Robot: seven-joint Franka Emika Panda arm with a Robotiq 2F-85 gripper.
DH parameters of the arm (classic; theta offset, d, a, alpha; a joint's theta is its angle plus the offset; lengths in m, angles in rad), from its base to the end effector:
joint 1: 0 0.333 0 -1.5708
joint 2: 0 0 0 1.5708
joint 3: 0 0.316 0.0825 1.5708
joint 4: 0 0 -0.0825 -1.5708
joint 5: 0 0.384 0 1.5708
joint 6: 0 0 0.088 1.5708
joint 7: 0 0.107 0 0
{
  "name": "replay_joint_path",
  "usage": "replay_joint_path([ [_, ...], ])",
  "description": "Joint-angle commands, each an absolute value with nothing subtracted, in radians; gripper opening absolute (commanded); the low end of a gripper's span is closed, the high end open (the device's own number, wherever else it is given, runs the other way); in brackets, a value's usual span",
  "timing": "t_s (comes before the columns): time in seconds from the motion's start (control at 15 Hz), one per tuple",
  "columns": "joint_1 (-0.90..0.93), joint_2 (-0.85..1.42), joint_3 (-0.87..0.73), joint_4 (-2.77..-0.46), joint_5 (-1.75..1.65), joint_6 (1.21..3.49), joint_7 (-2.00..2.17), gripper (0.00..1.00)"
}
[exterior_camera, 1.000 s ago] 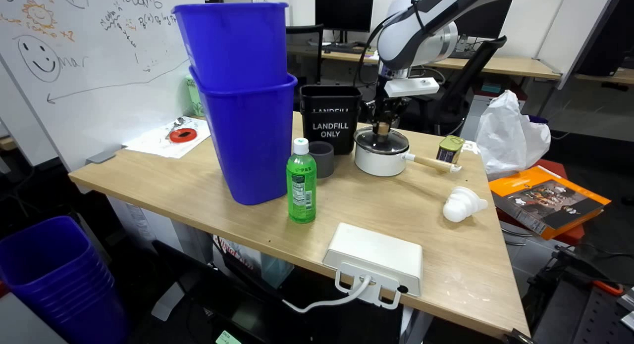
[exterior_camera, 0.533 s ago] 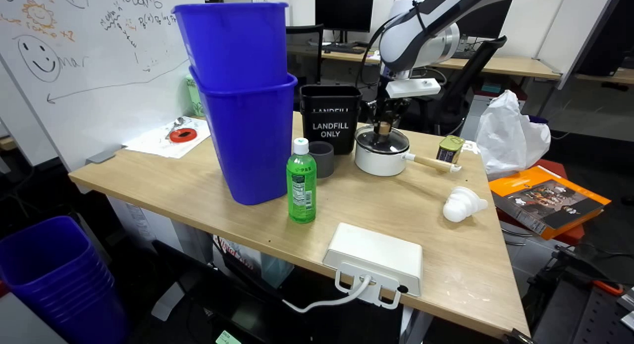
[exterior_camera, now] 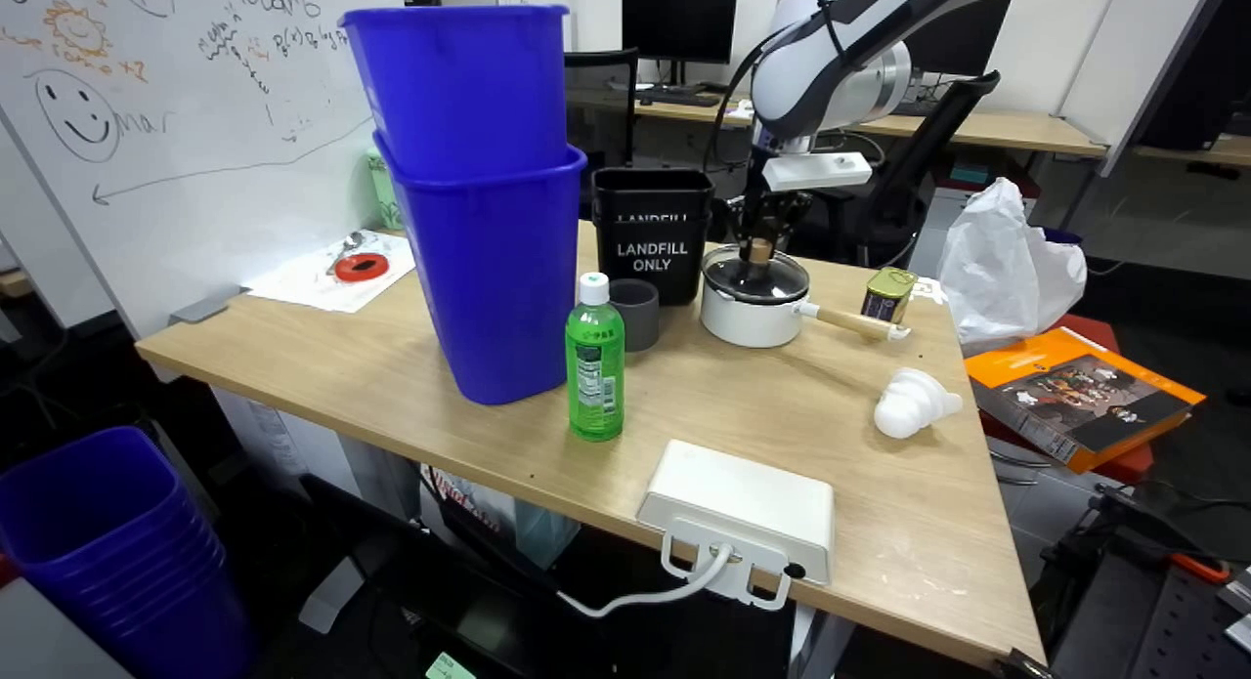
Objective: Place the lid on the white pot
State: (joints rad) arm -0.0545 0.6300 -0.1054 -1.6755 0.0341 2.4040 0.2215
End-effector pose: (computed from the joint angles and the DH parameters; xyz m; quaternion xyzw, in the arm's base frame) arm 0.6840 -0.1013 0.2477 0.9803 -0.1897 0.0516 0.0168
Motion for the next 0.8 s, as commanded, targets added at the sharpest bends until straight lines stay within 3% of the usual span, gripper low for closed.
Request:
replay_joint_path([
  [0.0, -0.039, 0.582, -0.119, -1.734, 0.022, 2.423, 0.244, 0.16],
  [0.73, -0.009, 0.573, -0.137, -1.791, -0.026, 2.521, 0.263, 0.16],
])
